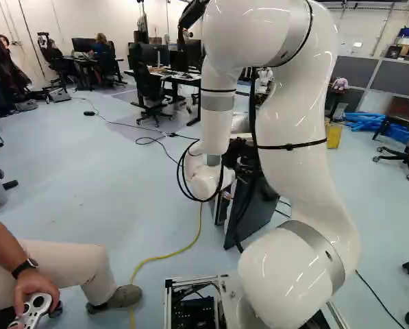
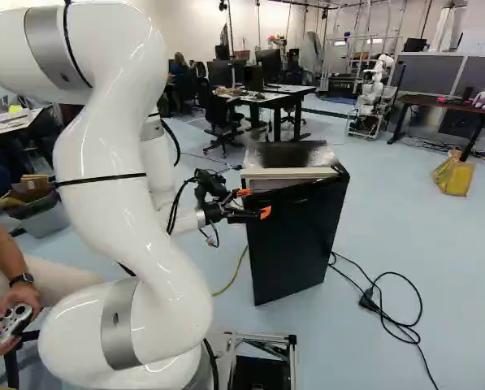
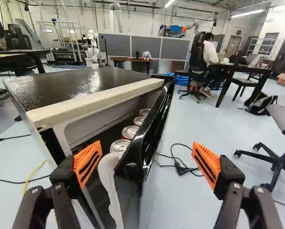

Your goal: Grab a drink from the fridge

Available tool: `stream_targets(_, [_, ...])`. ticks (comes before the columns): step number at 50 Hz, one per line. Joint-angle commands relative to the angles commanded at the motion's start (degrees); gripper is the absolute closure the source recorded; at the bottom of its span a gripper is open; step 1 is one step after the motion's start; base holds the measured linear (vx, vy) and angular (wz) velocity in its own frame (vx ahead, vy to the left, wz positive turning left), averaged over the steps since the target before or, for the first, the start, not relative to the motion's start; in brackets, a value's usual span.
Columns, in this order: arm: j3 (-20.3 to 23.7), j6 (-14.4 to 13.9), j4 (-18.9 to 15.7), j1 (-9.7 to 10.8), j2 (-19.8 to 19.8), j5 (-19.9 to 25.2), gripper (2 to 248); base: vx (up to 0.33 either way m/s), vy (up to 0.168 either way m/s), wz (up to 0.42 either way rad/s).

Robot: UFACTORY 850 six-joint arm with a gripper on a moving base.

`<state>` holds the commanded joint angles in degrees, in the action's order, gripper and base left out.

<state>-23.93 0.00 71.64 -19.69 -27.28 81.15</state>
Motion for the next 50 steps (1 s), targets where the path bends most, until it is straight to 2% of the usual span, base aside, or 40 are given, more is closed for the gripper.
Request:
stream_targets(36, [6.34, 0.00, 3.27, -1.90, 3.27, 0.12, 3, 0.000, 0.000, 0.000])
stream_targets(50, [8.19, 0.00, 4.37, -1.68, 4.18, 0.12, 3, 0.000, 0.000, 0.000])
